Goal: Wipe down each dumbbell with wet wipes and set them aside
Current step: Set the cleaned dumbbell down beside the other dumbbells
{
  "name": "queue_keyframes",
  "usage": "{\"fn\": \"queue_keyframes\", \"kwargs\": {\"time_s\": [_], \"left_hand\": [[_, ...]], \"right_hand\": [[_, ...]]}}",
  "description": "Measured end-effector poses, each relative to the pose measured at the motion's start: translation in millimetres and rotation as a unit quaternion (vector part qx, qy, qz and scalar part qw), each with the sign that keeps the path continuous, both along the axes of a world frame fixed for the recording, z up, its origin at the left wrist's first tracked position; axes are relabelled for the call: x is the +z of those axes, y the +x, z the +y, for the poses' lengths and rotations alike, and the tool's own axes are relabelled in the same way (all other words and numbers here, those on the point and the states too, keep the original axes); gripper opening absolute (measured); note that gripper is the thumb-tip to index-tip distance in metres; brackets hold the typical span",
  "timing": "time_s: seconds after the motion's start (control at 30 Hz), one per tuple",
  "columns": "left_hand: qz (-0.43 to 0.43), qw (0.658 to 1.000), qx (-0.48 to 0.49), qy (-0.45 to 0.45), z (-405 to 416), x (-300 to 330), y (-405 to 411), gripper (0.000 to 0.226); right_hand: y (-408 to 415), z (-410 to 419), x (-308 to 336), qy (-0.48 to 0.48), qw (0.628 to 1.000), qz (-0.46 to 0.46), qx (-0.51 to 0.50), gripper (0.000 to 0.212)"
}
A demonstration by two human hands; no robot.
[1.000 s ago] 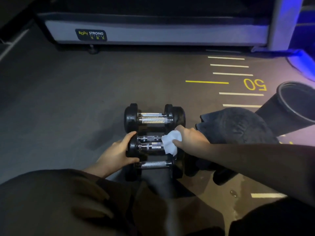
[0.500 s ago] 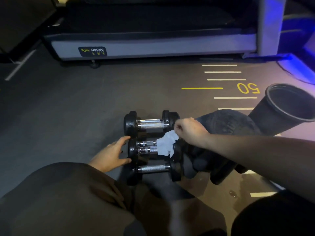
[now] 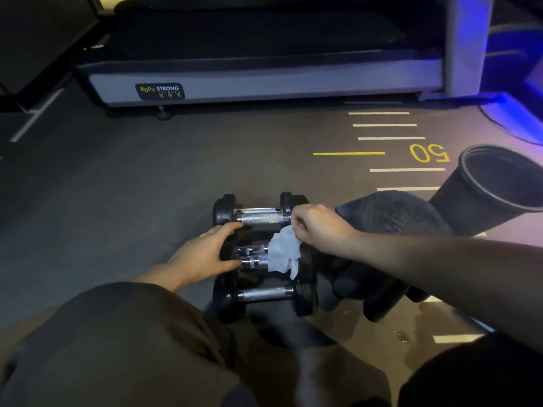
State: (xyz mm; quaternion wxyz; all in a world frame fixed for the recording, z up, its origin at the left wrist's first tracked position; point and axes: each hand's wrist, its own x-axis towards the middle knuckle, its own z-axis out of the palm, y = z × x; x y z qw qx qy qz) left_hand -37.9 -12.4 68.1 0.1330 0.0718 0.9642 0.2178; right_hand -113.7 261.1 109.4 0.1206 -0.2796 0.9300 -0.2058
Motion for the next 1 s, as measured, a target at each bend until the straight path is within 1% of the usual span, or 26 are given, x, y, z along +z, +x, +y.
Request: {"fn": "queue_keyframes", "kwargs": {"time_s": [0.13, 0.17, 0.27, 0.4, 0.47, 0.53, 0.57, 0.6, 0.7, 0.73, 0.77, 0.9, 1.0], "left_hand": [[0.007, 1.000, -0.006, -0.020, 2.2, -5.0, -0.6, 0.086], [0.006, 1.000, -0.009, -0.021, 1.5, -6.4, -0.9, 0.086], [0.002, 1.000, -0.011, -0.019, -3.2, -9.4, -2.2, 0.087], [-0.005, 1.000, -0.020, -0.009, -10.0, -12.6, -2.6, 0.087], [-0.011, 1.000, -0.021, -0.008, -11.3, -14.6, -3.9, 0.087], [-0.013, 0.999, -0.027, -0.013, -10.3, -15.7, -5.5, 0.087], [-0.013, 0.999, -0.032, -0.015, -9.7, -16.1, -6.2, 0.087], [-0.012, 0.999, -0.037, -0.016, -9.4, -16.4, -6.7, 0.087], [-0.007, 0.999, -0.046, -0.023, -11.3, -17.3, -8.3, 0.087], [-0.008, 0.999, -0.047, -0.025, -12.0, -17.4, -8.8, 0.087], [-0.009, 0.999, -0.048, -0.024, -12.6, -17.2, -9.1, 0.087], [-0.023, 0.999, -0.043, -0.014, -12.4, -17.0, -9.6, 0.087], [-0.031, 0.999, -0.032, -0.005, -11.4, -16.5, -10.2, 0.087]], "right_hand": [[0.5, 1.5, -4.6, 0.099, 0.993, 0.034, 0.048, 0.007], [0.8, 2.0, -7.0, 0.119, 0.990, 0.040, 0.064, 0.010], [0.6, -1.7, -14.8, 0.172, 0.977, 0.058, 0.113, 0.041], [-2.6, -14.9, -22.3, 0.247, 0.958, 0.012, 0.144, 0.073], [-3.6, -20.1, -29.4, 0.285, 0.947, -0.002, 0.148, 0.084], [-2.8, -23.1, -37.4, 0.313, 0.938, -0.015, 0.146, 0.087], [-1.7, -24.2, -40.6, 0.325, 0.934, -0.018, 0.147, 0.084], [-1.4, -25.0, -43.3, 0.333, 0.931, -0.020, 0.150, 0.078], [-4.5, -27.4, -43.5, 0.332, 0.931, -0.020, 0.150, 0.038], [-6.0, -28.1, -42.7, 0.323, 0.934, -0.018, 0.150, 0.028], [-7.3, -28.6, -42.0, 0.313, 0.938, -0.016, 0.151, 0.023], [-12.7, -35.2, -32.3, 0.242, 0.959, -0.003, 0.150, 0.012], [-17.9, -32.5, -24.9, 0.181, 0.977, -0.001, 0.109, 0.014]]}}
